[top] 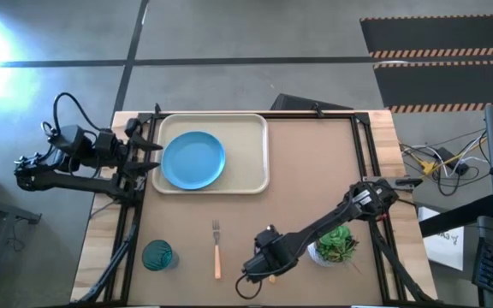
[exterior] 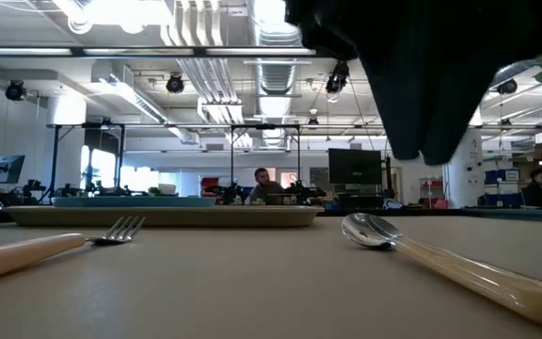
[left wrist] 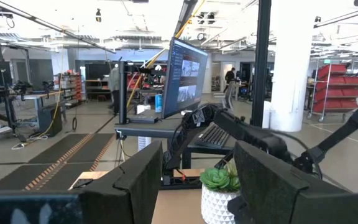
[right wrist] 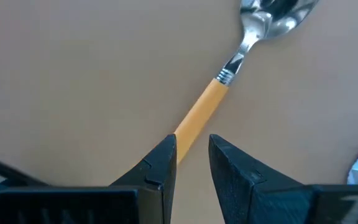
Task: Pick and place plate/cup/fork/spoon on tray
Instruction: Put the orange spoon on the white serving tray to the right of the light blue plate
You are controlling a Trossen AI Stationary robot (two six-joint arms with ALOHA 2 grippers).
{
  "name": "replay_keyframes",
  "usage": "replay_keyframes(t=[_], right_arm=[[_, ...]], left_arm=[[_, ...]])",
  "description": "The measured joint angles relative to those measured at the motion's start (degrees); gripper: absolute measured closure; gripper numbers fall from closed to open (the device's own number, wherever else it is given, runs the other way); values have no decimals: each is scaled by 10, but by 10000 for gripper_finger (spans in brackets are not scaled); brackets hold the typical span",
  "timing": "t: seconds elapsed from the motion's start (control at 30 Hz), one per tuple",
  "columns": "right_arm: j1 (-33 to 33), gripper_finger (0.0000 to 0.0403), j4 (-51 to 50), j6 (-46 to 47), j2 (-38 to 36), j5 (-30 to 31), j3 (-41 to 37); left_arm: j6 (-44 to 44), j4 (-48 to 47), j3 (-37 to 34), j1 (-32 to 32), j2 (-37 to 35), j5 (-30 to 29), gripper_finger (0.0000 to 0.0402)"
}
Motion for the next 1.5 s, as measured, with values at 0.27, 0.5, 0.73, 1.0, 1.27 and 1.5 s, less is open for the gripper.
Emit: replay_keyframes(t=[0.27, 0.5, 0.73, 1.0, 1.27, 1.5], right_arm=[[2, 319, 5, 24, -3, -46, -45], [-5, 319, 37, 12, -5, -8, -46], [-5, 319, 145, -4, -6, 42, -45], [-7, 313, 90, -5, -20, 41, -45], [-13, 251, 89, -23, -22, 49, -60], [-14, 220, 89, 12, -22, 51, -86]], left_arm=[[0, 0, 0, 0, -3, 7, 217], [0, 0, 0, 0, -3, 7, 217], [0, 0, 0, 0, -3, 7, 217], [1, 0, 0, 0, -3, 7, 217], [1, 1, 0, 0, -2, 7, 217], [0, 1, 0, 0, -2, 7, 217]])
